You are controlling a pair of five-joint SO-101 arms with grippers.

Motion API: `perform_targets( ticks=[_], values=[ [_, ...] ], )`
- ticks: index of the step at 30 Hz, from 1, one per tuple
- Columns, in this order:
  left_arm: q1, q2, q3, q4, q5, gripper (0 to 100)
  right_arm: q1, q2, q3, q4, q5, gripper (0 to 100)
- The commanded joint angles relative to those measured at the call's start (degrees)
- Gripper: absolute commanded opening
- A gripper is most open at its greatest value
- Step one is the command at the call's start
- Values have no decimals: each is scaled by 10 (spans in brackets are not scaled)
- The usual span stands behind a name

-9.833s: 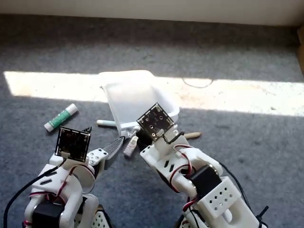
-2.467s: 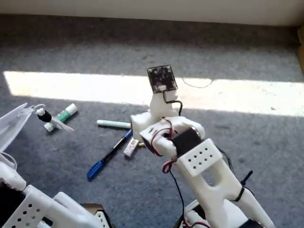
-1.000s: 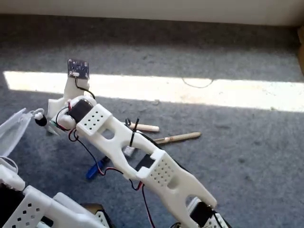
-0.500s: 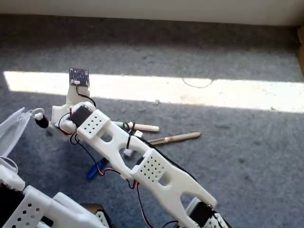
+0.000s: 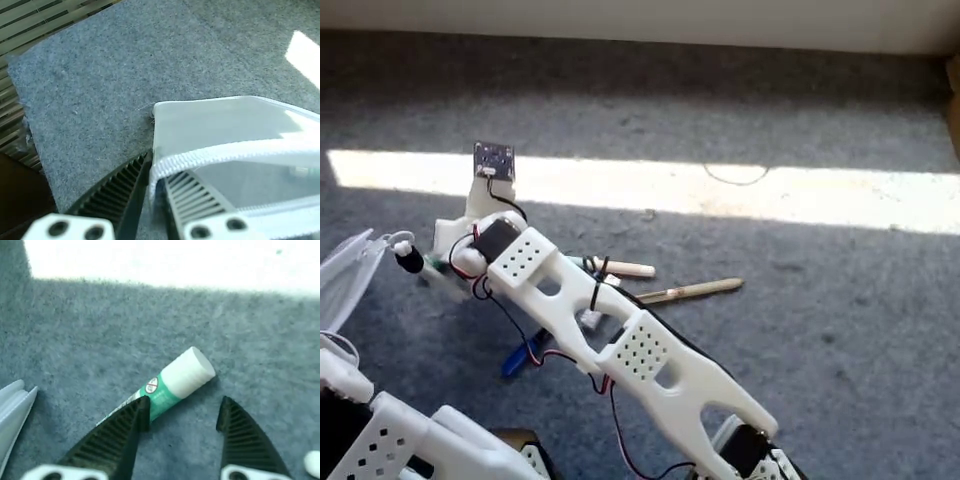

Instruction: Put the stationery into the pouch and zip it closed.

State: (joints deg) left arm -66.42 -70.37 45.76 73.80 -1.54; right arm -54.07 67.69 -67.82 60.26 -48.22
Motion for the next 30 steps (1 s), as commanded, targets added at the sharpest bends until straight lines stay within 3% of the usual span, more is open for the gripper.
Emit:
perform_targets(
  ticks=[1, 9, 14, 21, 30],
  values=[
    [0, 7, -2, -2, -4, 6, 27, -15, -29, 56, -3, 228],
    [1, 7, -1, -2, -4, 6, 30, -20, -158, 124, 4, 228],
    [1, 7, 0, -2, -4, 6, 22, -18, -207, 29, 62, 228],
    [1, 7, 0, 2, -4, 6, -9, 22, -146, -127, 94, 228],
    [1, 7, 0, 2, -4, 6, -24, 84, -139, -144, 116, 228]
  ],
)
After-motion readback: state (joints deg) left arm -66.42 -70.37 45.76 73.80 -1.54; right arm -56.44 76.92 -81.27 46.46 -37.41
